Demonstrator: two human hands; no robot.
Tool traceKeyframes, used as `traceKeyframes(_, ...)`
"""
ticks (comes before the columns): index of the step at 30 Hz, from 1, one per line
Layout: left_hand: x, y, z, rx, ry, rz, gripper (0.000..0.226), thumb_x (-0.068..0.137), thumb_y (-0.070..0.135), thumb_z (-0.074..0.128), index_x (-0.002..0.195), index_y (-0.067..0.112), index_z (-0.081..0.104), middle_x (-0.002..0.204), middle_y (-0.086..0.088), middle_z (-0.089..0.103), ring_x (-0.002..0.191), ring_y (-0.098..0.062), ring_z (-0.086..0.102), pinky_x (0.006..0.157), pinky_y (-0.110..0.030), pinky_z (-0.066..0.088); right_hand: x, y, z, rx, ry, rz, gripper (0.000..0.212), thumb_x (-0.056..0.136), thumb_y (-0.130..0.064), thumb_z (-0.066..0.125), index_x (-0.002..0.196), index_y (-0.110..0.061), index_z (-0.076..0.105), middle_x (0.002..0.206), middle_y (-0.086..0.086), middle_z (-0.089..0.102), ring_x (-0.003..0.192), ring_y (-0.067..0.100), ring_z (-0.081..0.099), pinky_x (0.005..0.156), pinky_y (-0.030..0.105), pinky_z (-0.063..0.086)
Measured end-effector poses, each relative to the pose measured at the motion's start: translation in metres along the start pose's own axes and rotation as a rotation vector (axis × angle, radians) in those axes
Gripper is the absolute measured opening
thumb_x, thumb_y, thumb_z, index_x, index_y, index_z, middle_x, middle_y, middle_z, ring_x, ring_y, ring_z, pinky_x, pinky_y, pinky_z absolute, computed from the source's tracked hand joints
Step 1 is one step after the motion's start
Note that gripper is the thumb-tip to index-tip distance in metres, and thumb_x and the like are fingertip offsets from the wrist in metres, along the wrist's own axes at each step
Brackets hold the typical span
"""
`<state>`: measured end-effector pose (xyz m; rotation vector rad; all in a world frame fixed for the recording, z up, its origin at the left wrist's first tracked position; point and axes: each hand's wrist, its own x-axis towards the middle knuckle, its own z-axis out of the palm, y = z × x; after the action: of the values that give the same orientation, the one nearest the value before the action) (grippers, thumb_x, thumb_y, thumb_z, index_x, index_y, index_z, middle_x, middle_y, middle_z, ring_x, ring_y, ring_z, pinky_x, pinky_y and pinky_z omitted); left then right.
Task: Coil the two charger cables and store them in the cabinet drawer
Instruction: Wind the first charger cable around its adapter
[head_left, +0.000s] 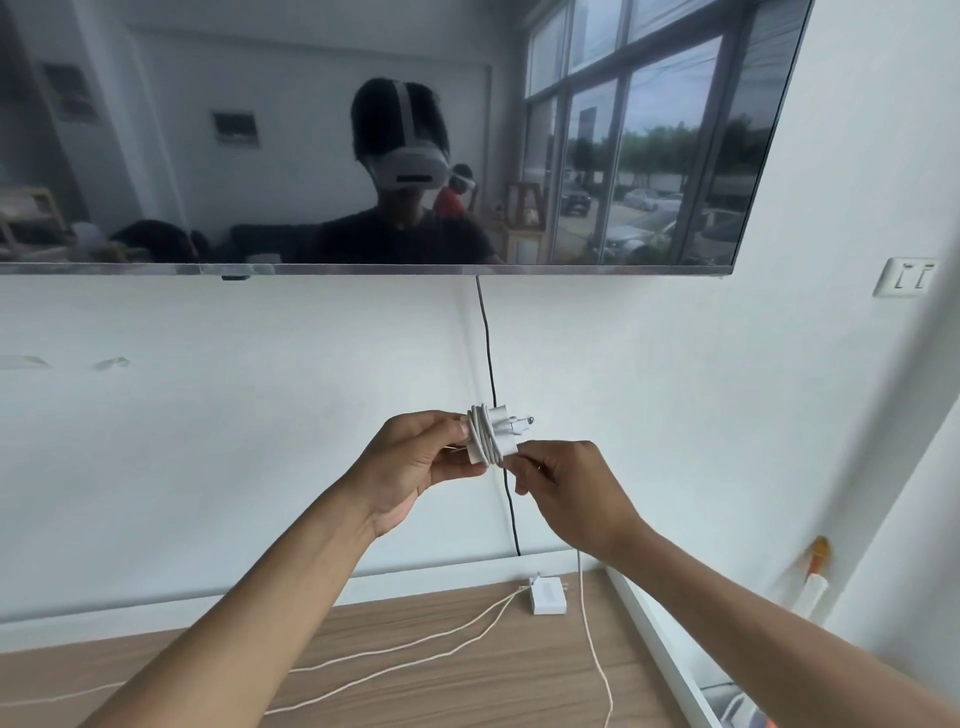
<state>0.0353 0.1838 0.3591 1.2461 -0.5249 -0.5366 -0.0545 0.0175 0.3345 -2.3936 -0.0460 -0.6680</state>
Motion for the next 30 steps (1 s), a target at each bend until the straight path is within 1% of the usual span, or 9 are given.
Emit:
traceKeyframes(3, -0.002, -0.003, 0.004, 0.005, 0.09, -0.024, 0.019, 0.095, 0.002, 0.051, 0.086, -0.006, 0.066, 0.086, -0.016, 0.066, 0.082, -0.026, 0.063, 0.071, -0.03, 0.061, 0.001, -0.004, -0.002, -0.07, -0.01, 0.004, 0.032, 0.096, -0.018, 0.052, 0.068, -0.004, 0.059, 0.061, 0.001, 0.062, 0.049, 0.007, 0.046, 0.049, 0.014, 0.032)
traceKeyframes(6, 0.0, -0.006, 0.01, 0.022, 0.187, -0.024, 0.017, 0.093, 0.001, 0.051, 0.088, -0.008, 0.065, 0.084, -0.015, 0.064, 0.077, -0.023, 0.063, 0.075, -0.032, 0.061, -0.003, -0.01, -0.002, -0.111, -0.044, 0.008, 0.029, 0.095, -0.016, 0.05, 0.072, -0.004, 0.062, 0.064, 0.001, 0.064, 0.052, 0.007, 0.051, 0.051, 0.014, 0.035)
traceKeyframes(9, 0.004, -0.009, 0.009, 0.012, 0.265, -0.016, 0.017, 0.092, 0.002, 0.053, 0.092, -0.01, 0.066, 0.083, -0.014, 0.065, 0.073, -0.021, 0.064, 0.078, -0.034, 0.061, -0.006, -0.015, -0.002, -0.152, -0.059, -0.037, 0.028, 0.095, -0.018, 0.048, 0.074, -0.004, 0.061, 0.064, 0.006, 0.063, 0.058, 0.023, 0.052, 0.06, 0.034, 0.045)
traceKeyframes(12, 0.005, -0.013, 0.009, 0.109, 0.284, 0.004, 0.018, 0.091, 0.004, 0.057, 0.088, -0.009, 0.067, 0.085, -0.016, 0.07, 0.075, -0.021, 0.068, 0.079, -0.034, 0.061, -0.005, -0.018, -0.012, -0.371, -0.102, -0.197, 0.03, 0.097, -0.024, 0.046, 0.071, -0.011, 0.053, 0.066, 0.004, 0.056, 0.061, 0.029, 0.049, 0.058, 0.038, 0.044)
traceKeyframes(15, 0.002, -0.018, 0.013, 0.283, 0.247, 0.045, 0.014, 0.089, 0.009, 0.064, 0.093, -0.004, 0.067, 0.094, -0.024, 0.072, 0.082, -0.03, 0.073, 0.08, -0.035, 0.061, 0.003, -0.027, -0.035, -0.616, -0.201, -0.296, 0.027, 0.099, -0.031, 0.042, 0.094, -0.016, 0.063, 0.094, 0.002, 0.065, 0.08, 0.034, 0.062, 0.067, 0.039, 0.05)
traceKeyframes(17, 0.0, -0.018, 0.017, 0.352, 0.194, 0.058, 0.014, 0.088, 0.011, 0.067, 0.095, -0.001, 0.065, 0.095, -0.026, 0.071, 0.083, -0.032, 0.073, 0.08, -0.036, 0.06, 0.008, -0.034, -0.05, -0.671, -0.221, -0.321, 0.023, 0.099, -0.029, 0.043, 0.102, -0.019, 0.064, 0.1, -0.001, 0.065, 0.084, 0.032, 0.063, 0.071, 0.04, 0.052)
traceKeyframes(21, -0.001, -0.011, 0.021, 0.358, 0.079, 0.08, 0.016, 0.089, 0.007, 0.065, 0.1, -0.005, 0.063, 0.099, -0.028, 0.069, 0.084, -0.03, 0.073, 0.079, -0.034, 0.06, 0.016, -0.04, -0.07, -0.663, -0.201, -0.341, 0.019, 0.093, -0.014, 0.05, 0.098, -0.021, 0.067, 0.096, -0.006, 0.066, 0.081, 0.026, 0.063, 0.069, 0.039, 0.052)
traceKeyframes(27, 0.0, 0.001, 0.023, 0.493, -0.03, 0.128, 0.015, 0.087, 0.009, 0.068, 0.096, -0.001, 0.064, 0.094, -0.023, 0.07, 0.083, -0.03, 0.071, 0.084, -0.039, 0.059, 0.017, -0.043, -0.079, -0.59, -0.128, -0.323, 0.006, 0.089, -0.02, 0.06, 0.087, -0.02, 0.065, 0.087, -0.01, 0.063, 0.062, 0.018, 0.051, 0.058, 0.028, 0.039)
traceKeyframes(30, -0.002, 0.003, 0.024, 0.514, -0.119, 0.137, 0.02, 0.084, 0.014, 0.07, 0.096, -0.001, 0.064, 0.09, -0.016, 0.067, 0.08, -0.023, 0.069, 0.081, -0.037, 0.059, 0.021, -0.044, -0.085, -0.561, -0.169, -0.282, 0.017, 0.086, -0.008, 0.056, 0.083, -0.021, 0.067, 0.083, -0.011, 0.062, 0.06, 0.015, 0.049, 0.056, 0.027, 0.039)
